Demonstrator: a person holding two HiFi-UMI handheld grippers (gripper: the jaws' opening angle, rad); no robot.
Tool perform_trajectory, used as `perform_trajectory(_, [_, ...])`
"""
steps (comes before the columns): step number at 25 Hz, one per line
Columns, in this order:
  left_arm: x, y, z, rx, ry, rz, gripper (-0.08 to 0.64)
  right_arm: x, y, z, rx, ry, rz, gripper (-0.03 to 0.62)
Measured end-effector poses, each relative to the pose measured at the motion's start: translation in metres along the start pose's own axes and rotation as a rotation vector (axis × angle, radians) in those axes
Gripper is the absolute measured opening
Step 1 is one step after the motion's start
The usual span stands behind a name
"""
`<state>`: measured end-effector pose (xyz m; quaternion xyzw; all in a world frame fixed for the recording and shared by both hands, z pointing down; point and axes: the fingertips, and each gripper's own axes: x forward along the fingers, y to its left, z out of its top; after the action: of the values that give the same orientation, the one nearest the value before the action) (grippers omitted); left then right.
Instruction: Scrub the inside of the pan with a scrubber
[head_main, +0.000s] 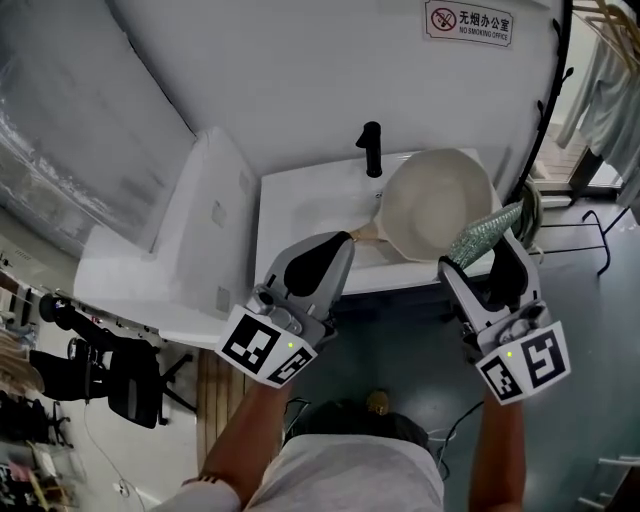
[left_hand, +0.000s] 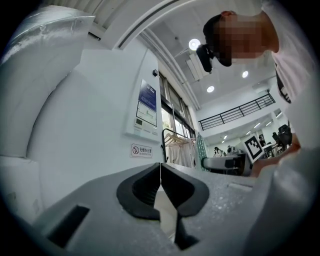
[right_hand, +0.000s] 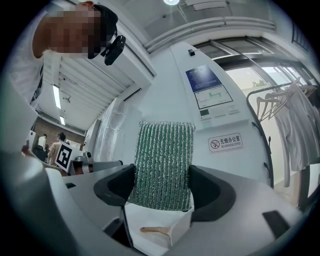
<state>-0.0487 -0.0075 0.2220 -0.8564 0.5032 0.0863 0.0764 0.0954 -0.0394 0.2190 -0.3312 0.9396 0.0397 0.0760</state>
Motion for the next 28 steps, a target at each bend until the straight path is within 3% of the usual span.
perform_trajectory(11, [0.035,0.041,-0.065,0.048,0.156,-0.025,0.017,0.034,-0.033,-0.021,-0.002,0.042,-0.017,0.342])
perform_trajectory(22, [0.076,0.093,-0.141,0.080,0.321,-0.143,0.022,0.098,-0.070,-0.055,-0.025,0.120,-0.074,0.342])
perform_trajectory(28, [0.087,0.107,-0.203,0.098,0.484,-0.277,0.169,0.133,-0.084,-0.078,-0.039,0.173,-0.106,0.342])
